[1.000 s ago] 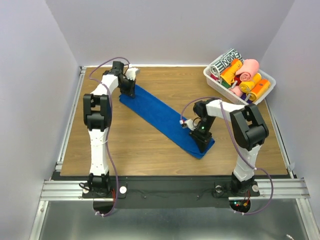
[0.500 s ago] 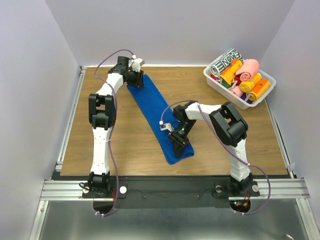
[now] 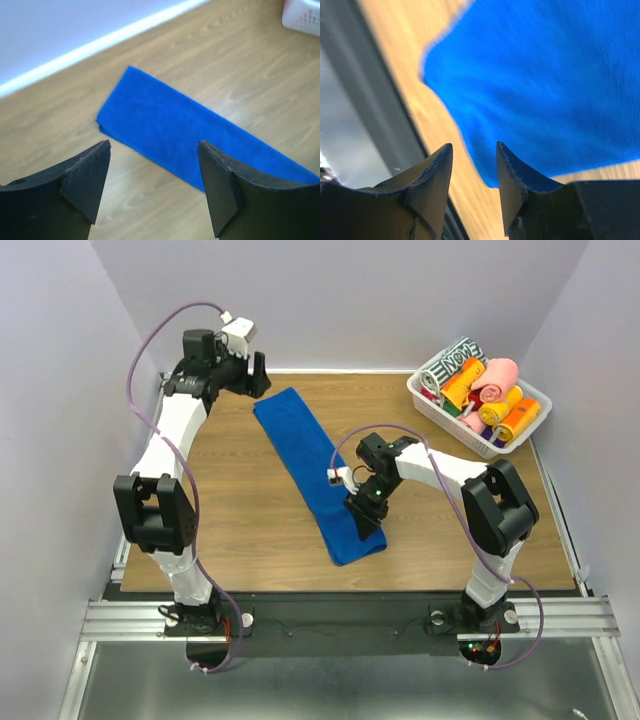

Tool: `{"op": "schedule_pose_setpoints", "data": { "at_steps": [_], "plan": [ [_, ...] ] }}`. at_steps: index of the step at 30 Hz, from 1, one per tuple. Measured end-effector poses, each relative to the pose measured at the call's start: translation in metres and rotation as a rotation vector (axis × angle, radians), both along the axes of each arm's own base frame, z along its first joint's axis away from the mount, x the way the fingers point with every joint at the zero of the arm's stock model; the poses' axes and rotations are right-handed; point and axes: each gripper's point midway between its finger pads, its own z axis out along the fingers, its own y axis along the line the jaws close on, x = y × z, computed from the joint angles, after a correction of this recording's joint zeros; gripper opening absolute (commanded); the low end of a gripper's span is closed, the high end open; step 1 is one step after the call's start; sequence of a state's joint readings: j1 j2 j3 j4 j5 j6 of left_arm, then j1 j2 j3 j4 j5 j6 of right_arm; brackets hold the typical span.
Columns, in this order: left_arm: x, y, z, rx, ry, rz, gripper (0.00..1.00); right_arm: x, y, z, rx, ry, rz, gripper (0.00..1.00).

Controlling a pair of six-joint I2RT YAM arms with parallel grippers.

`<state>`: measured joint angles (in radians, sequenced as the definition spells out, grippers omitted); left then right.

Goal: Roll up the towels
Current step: Fold the towel

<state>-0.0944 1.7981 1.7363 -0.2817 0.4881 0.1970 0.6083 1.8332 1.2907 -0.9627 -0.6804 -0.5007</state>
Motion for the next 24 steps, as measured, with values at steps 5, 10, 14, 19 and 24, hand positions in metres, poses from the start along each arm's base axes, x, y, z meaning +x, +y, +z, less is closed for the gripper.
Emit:
{"op": "schedule_pose_setpoints", "data": {
  "at_steps": [5,10,14,19,24],
  "plan": [
    [-0.025,0.0,-0.048,-0.003,0.111,0.004,0.84,0.003,-0.021,-0.031,-0.124,-0.031,-0.002,0.41],
    [-0.045,0.002,-0.095,-0.011,0.247,0.026,0.83,0.007,-0.02,-0.043,-0.136,-0.034,-0.008,0.4],
    [-0.05,0.003,-0.108,-0.021,0.286,0.052,0.83,0.0,-0.014,-0.043,-0.114,-0.015,-0.003,0.4],
    [-0.052,0.004,-0.114,-0.034,0.307,0.075,0.83,-0.034,0.011,-0.044,-0.081,0.062,0.057,0.4],
    [-0.05,0.003,-0.127,-0.041,0.338,0.085,0.79,-0.076,0.054,-0.045,-0.037,0.192,0.142,0.46]
  ]
}}
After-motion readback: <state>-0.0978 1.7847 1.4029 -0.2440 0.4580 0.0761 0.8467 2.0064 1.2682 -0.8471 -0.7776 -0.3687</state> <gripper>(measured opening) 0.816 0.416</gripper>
